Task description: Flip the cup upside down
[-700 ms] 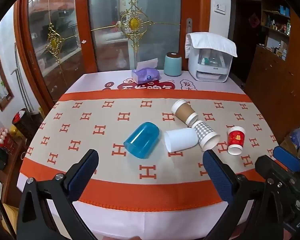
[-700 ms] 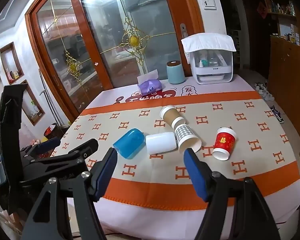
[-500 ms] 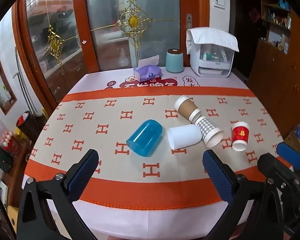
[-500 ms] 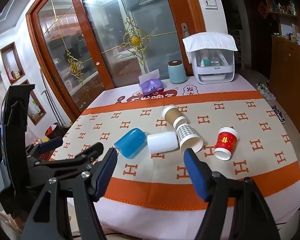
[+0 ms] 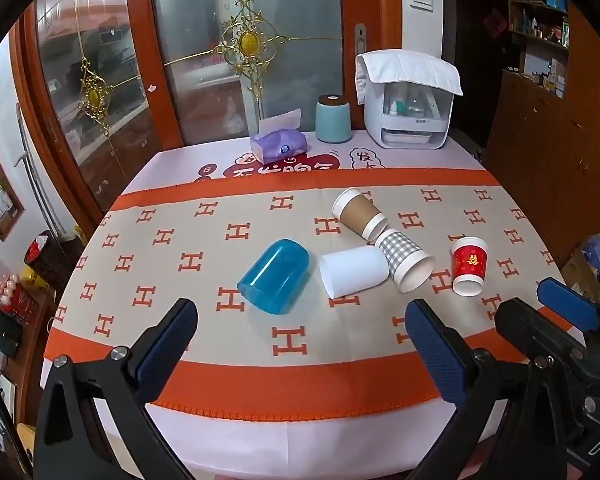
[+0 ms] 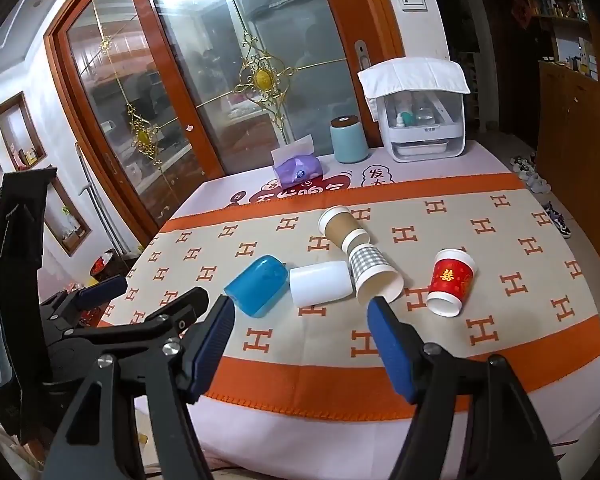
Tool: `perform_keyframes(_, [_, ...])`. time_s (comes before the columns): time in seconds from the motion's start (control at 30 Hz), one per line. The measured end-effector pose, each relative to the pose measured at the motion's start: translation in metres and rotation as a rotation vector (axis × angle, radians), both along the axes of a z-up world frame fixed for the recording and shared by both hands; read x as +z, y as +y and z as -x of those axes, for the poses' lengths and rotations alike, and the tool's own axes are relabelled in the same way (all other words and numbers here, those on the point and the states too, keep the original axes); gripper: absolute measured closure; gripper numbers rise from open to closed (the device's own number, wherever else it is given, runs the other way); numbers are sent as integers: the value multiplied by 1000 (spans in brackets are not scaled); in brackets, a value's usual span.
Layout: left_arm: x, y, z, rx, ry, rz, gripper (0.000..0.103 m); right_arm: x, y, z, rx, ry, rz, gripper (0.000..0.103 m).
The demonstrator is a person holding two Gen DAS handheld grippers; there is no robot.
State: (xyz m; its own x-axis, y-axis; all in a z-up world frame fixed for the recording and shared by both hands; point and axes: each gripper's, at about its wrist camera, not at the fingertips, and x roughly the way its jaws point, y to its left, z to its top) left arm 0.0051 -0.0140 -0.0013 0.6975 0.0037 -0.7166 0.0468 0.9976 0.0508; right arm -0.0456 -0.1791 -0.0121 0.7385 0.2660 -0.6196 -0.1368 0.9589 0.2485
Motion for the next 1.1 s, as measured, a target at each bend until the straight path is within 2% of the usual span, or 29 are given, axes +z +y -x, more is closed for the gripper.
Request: perform_keyframes(1.1, [-8, 15, -15, 0, 59, 92, 1, -1, 11, -10, 14, 7, -11, 34])
